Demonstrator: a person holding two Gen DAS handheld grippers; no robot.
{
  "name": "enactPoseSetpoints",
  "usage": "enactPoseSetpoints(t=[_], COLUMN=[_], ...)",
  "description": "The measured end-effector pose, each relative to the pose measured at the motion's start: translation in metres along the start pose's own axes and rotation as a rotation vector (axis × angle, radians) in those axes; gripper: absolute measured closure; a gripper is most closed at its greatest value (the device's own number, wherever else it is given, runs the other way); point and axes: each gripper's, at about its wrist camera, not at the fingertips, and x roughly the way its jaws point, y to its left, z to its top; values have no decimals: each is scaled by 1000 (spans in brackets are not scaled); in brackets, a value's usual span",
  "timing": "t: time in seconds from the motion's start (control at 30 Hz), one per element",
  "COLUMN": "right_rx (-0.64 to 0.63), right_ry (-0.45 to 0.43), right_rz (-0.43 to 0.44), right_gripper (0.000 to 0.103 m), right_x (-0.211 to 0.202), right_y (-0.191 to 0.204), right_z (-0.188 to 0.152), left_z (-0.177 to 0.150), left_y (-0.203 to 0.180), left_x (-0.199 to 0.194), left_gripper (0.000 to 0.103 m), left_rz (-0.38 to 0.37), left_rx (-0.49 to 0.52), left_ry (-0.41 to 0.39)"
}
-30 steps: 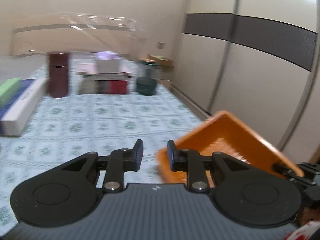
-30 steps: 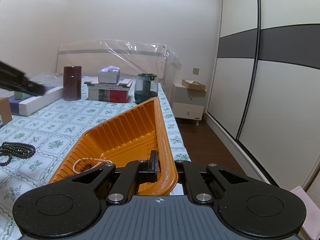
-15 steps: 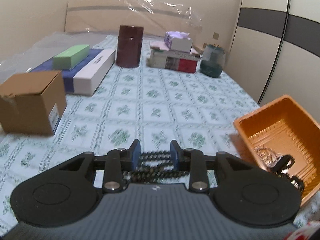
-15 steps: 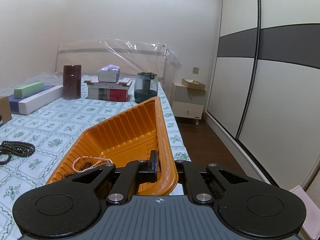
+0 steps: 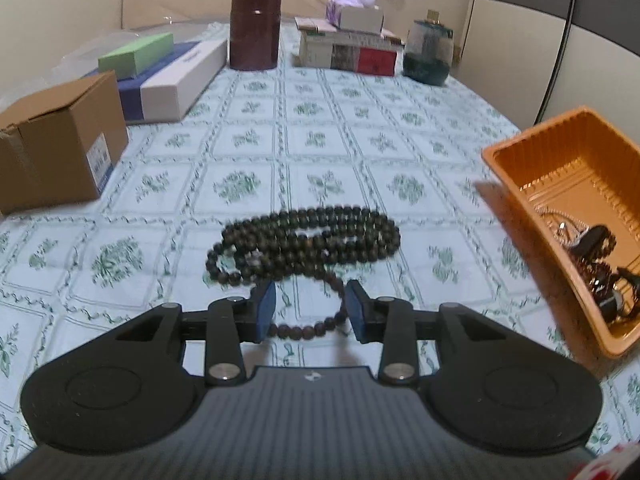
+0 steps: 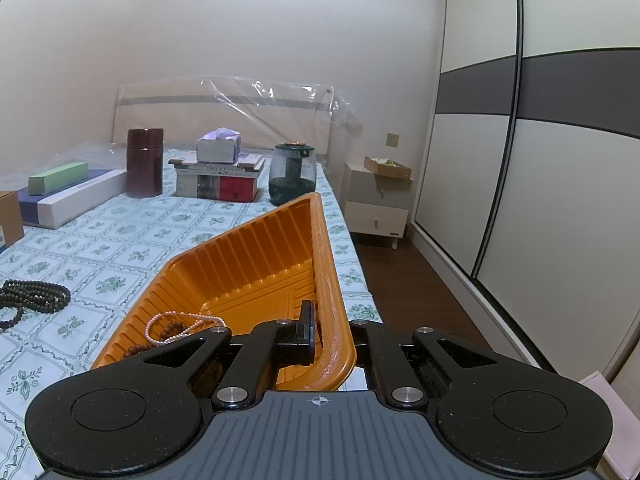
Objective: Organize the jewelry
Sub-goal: 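Lower the left gripper onto the dark wooden bead necklace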
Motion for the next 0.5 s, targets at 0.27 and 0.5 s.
enactPoseSetpoints(t=[0.27,0.5], right_rx=[-1,1], right_ry=[0,1], right_rz=[1,0], right_gripper=[97,97], right_x=[0,0], right_y=[0,0], right_z=[0,0], left_z=[-5,-8], left_y=[-2,-2], left_x=[6,5], left_gripper=[69,67], left_rz=[-5,-11], left_rx=[14,36], left_ry=[22,14])
